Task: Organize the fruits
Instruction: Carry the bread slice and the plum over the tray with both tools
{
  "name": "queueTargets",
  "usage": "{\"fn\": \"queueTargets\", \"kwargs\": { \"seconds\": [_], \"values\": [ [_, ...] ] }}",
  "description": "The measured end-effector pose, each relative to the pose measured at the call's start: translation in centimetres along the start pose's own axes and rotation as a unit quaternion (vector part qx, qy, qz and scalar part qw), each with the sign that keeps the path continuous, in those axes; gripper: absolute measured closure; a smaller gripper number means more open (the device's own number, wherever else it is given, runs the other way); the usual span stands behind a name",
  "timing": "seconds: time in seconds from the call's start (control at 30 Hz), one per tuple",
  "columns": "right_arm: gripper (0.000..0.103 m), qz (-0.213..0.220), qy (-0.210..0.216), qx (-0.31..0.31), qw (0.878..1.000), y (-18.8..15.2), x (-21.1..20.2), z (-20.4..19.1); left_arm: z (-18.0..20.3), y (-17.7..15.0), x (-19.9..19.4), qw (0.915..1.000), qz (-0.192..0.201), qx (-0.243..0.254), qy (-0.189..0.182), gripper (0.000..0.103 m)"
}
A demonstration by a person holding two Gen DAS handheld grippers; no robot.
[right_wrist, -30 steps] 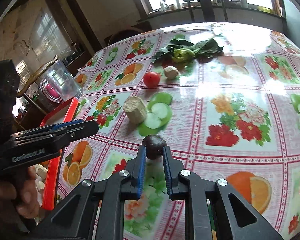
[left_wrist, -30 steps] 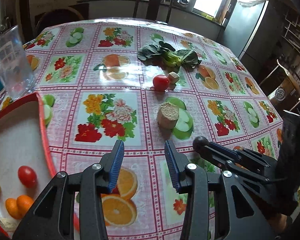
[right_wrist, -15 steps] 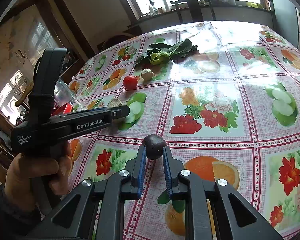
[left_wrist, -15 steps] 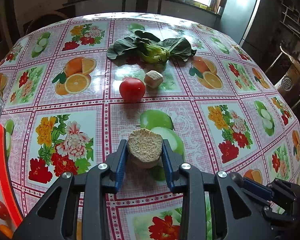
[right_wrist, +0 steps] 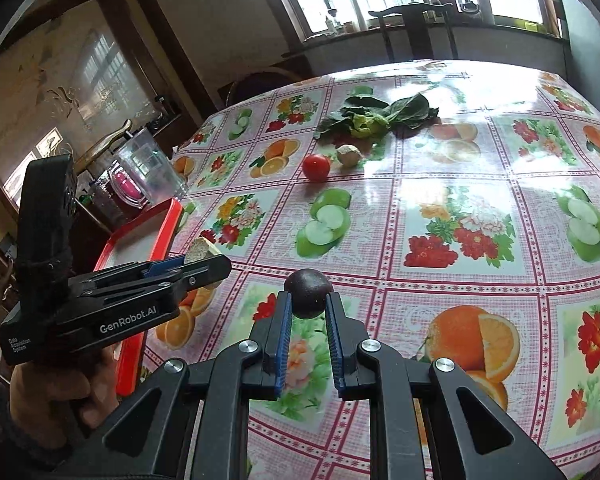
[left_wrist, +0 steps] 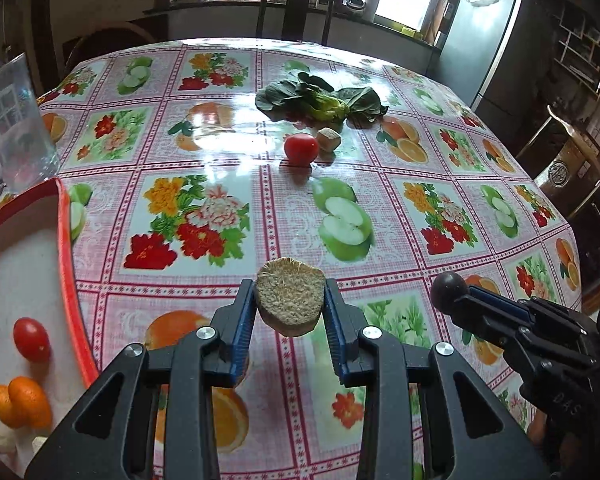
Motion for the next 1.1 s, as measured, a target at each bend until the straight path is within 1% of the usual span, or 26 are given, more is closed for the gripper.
{"fn": "queueTargets", "kwargs": {
  "seconds": [0.23, 0.63, 1.1],
  "values": [
    [0.086, -0.007, 0.018, -0.027, 0.999, -0.2, 0.8, -3.9, -3.6, -1.6, -3.2, 0.9995, 0.019, -0.024, 0.006, 0.072],
    [0.086, -0.024, 0.047, -0.073, 0.996, -0.1, 3.0, -10.1, -9.6, -3.8, -6.7, 0.9966, 0.04, -0.066, 0.028, 0.072],
    [0.086, -0.047, 0.077, -0.12, 0.989, 0.4, 6.9, -16.6, -16.0, -4.8, -8.3, 0.9908, 0.056, -0.109, 0.058, 0.072]
  ]
}}
Point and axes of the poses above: each gripper's, at about its wrist camera, not at the fingertips, and x roughly the way its jaws point, z to its right, y to its top, the point moved 3 cm from there along x, roughly the way its jaws point, and after that the axes turned 13 degrees about y, right-handed, at the moved point
